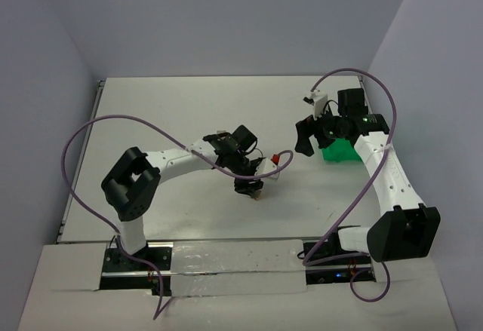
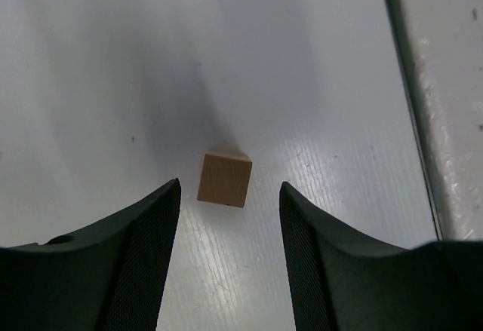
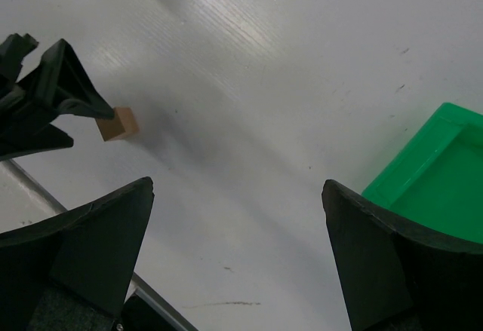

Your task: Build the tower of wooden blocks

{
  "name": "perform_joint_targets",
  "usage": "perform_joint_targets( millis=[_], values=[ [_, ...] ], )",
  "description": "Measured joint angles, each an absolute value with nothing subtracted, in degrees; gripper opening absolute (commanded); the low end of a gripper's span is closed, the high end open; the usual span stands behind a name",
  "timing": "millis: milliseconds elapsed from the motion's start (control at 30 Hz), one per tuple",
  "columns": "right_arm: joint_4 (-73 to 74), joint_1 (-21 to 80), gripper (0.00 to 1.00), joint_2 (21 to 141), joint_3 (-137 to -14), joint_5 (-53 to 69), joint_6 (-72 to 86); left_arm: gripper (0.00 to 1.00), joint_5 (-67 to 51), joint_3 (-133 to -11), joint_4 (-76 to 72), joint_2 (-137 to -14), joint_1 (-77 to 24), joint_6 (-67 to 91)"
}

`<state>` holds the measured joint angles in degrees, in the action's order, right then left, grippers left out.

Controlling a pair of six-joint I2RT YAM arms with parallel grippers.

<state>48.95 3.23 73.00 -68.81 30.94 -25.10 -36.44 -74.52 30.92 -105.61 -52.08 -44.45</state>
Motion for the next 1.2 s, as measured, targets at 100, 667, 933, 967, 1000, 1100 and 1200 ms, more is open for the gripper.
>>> perform_joint_targets(
  millis=[100,667,933,967,1000,1100,1200],
  values=[
    [48.67,3.09,1.0,72.07,-68.77,30.95,-25.1,0.61,-34.87,-74.52,30.9,-107.4,-52.17,-45.31],
    [47.91,2.98,1.0,71.99,-68.64,31.52,-25.1,0.59,-31.46,-73.64,28.2,-109.47,-53.24,-47.7],
    [47.38,2.98,1.0,72.57,-68.64,32.09,-24.95,0.47,-31.42,-71.75,27.92,-109.58,-53.78,-48.82],
    [47.31,2.98,1.0,72.6,-68.64,32.16,-24.93,0.45,-31.38,-71.51,27.92,-109.58,-53.82,-48.86],
    [47.22,2.98,1.0,72.62,-68.64,32.23,-24.91,0.41,-31.31,-71.27,27.88,-109.58,-53.87,-48.88],
    [47.09,2.98,1.0,72.62,-68.64,32.44,-24.79,0.32,-31.25,-70.76,27.45,-109.54,-53.93,-48.71],
    [47.06,2.98,1.0,72.62,-68.64,32.52,-24.37,0.28,-30.98,-70.77,27.07,-109.5,-53.76,-47.67]
  ],
)
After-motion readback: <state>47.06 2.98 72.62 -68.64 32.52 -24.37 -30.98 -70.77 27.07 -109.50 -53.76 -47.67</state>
